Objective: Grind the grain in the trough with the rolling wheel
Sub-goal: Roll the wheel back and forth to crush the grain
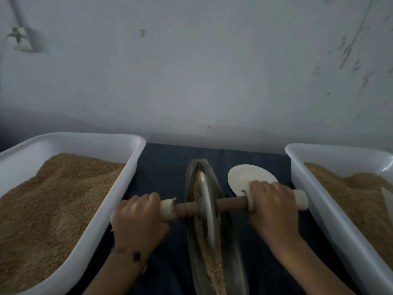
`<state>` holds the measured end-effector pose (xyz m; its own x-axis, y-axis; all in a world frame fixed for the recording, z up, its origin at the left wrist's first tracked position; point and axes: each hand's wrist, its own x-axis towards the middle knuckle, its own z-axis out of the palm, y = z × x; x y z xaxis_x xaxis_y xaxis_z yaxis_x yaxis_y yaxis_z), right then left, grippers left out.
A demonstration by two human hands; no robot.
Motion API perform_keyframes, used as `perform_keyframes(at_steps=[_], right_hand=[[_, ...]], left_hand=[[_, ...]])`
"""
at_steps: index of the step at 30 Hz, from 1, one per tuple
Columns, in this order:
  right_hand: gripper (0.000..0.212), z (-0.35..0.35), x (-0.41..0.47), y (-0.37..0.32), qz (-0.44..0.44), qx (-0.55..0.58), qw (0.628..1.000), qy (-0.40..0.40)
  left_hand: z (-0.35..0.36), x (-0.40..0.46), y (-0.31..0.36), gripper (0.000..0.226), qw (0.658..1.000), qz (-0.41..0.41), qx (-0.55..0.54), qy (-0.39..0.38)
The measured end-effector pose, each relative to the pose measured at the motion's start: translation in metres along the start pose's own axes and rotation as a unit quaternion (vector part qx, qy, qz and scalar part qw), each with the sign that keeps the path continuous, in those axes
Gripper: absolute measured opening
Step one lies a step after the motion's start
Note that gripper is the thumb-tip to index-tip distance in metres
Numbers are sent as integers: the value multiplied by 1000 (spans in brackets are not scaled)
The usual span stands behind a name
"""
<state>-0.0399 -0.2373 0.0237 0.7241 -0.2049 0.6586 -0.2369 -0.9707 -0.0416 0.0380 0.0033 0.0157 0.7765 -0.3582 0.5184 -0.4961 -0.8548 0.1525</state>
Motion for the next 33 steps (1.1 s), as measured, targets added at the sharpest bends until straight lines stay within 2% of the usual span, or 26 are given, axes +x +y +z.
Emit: perform_keyframes(at_steps=[2, 3, 6, 8, 9, 11, 14, 16, 18, 21, 24, 26, 27, 29, 30, 32, 33], right_hand=[[18, -3, -36, 8, -3, 14, 996, 84], [23, -5, -51, 13, 2, 25, 995, 97], [63, -10, -76, 23, 37, 75, 995, 59], [65, -11, -76, 22, 35, 73, 996, 40], [60, -10, -70, 21, 27, 61, 997, 32], [46, -2, -49, 19, 15, 40, 999, 18], [33, 10, 6, 13, -18, 0, 999, -47], [24, 14, 38, 8, -20, -37, 994, -101], [19, 15, 51, 4, -11, -48, 991, -123], [29, 1, 31, -1, -13, -44, 994, -103], [38, -10, -16, 3, -31, 16, 999, 26], [47, -18, -41, 10, -58, 33, 994, 87], [44, -22, -49, 13, -70, 45, 991, 107], [37, -23, -57, 14, -66, 59, 989, 119], [40, -20, -57, 15, -54, 58, 990, 115], [50, -6, -48, 15, -33, 47, 995, 82], [47, 1, -39, 15, -29, 43, 997, 56]], left_hand=[[-10, -27, 6, 25, 995, 22, 36, 91], [-15, -39, 8, 22, 990, 33, 62, 124], [-29, -56, 12, 11, 974, 59, 104, 193], [-31, -55, 11, 9, 975, 85, 92, 184], [-29, -50, 10, 15, 981, 84, 79, 159], [-23, -28, 10, 31, 996, 52, 58, 49], [-11, 25, 6, 21, 986, -55, 90, -129], [-2, 50, 0, 20, 974, -84, 55, -203], [5, 56, -5, 22, 969, -102, 24, -222], [3, 28, -4, 19, 989, -84, 36, -121], [-3, -22, 1, 26, 999, -36, 16, -12], [-9, -52, 5, 10, 998, -15, 33, 53], [-13, -61, 6, 13, 996, -10, 44, 75], [-17, -72, 7, 12, 991, -6, 70, 114], [-18, -71, 7, 7, 988, 4, 83, 132], [-21, -58, 8, 11, 989, 32, 87, 119], [-21, -44, 9, 9, 992, 37, 84, 89]])
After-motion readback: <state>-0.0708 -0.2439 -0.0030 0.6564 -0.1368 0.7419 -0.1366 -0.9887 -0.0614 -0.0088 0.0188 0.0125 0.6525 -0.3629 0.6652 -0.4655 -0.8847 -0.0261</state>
